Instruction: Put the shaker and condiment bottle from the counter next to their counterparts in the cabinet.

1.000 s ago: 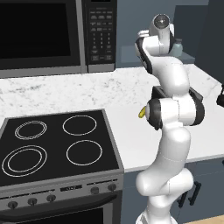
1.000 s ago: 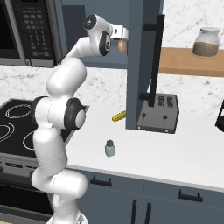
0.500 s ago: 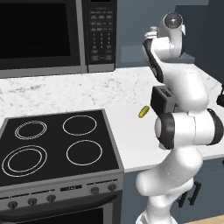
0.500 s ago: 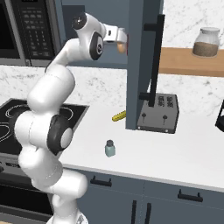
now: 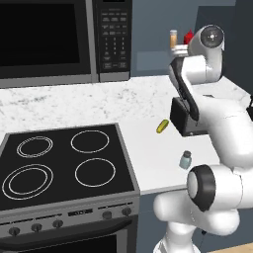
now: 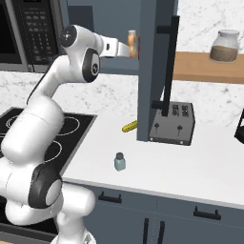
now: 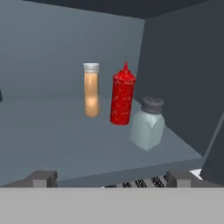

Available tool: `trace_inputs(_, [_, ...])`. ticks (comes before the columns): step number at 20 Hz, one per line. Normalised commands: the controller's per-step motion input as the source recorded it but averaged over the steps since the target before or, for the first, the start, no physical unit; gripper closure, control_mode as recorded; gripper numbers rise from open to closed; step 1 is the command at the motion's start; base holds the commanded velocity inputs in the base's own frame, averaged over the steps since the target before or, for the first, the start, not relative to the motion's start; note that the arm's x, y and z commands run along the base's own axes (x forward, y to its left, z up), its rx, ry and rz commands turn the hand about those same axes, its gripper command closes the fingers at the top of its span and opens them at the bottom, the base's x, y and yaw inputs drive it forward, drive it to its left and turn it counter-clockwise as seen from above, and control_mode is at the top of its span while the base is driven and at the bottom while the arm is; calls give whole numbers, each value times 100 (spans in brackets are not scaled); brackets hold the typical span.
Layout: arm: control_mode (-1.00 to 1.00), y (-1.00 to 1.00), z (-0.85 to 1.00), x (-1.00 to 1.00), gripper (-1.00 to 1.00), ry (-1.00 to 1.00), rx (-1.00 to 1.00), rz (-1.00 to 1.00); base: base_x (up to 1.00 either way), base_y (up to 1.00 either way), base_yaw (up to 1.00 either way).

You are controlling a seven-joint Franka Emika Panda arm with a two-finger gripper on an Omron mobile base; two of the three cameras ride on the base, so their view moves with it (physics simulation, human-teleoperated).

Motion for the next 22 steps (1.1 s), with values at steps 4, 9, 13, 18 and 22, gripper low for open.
trace_inputs(4, [-100,19,0,-100,-100,-2,0,-1,0,0,0])
trace_inputs(9, [-100,21,0,-100,-100,-1,0,-15,0,0,0])
trace_inputs(13, [-100,15,0,-100,-100,-6,3,-23,0,0,0])
trace_inputs(18, [-100,15,-34,-90,-100,0,1,-15,0,0,0])
trace_inputs(22, [-100,23,-81,-58,-100,0,0,-12,0,0,0])
